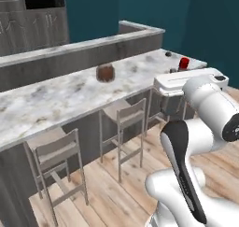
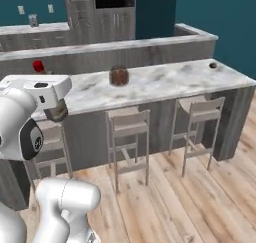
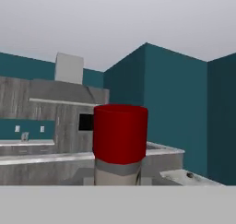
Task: Open the cabinet directly in front. Then move the liquor and the cup to the dining counter with the jar on it.
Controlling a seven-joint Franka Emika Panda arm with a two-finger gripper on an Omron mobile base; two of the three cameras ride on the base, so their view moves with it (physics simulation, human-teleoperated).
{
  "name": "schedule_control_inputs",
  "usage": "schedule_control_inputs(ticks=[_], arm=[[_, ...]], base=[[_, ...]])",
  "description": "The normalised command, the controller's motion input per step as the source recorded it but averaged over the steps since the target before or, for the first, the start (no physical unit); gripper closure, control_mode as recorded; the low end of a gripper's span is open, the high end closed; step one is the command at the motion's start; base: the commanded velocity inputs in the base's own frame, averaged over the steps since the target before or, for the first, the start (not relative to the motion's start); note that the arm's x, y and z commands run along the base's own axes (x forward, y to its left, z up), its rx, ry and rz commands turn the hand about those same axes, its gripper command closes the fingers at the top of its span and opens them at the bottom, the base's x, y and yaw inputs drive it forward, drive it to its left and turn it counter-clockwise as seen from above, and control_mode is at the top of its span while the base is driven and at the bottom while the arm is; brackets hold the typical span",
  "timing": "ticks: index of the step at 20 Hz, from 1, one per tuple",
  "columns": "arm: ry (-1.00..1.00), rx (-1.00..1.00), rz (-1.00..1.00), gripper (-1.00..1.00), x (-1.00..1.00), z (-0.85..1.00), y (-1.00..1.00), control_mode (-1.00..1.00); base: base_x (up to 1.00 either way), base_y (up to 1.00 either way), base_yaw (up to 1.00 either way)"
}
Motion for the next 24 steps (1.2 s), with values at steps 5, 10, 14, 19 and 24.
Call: schedule_control_inputs(ticks=[5, 10, 14, 19, 24], arm=[[0.00, 0.00, 0.00, 1.00, 0.00, 0.00, 0.00, 1.00], [0.00, 0.00, 0.00, 1.00, 0.00, 0.00, 0.00, 1.00], [0.00, 0.00, 0.00, 1.00, 0.00, 0.00, 0.00, 1.00], [0.00, 0.00, 0.00, 1.00, 0.00, 0.00, 0.00, 1.00], [0.00, 0.00, 0.00, 1.00, 0.00, 0.00, 0.00, 1.00]], base=[[0.56, -0.12, 0.85], [0.46, -0.45, 0.72], [0.13, -0.53, 0.51], [0.00, -0.42, -0.02], [0.02, -0.99, -0.01]])
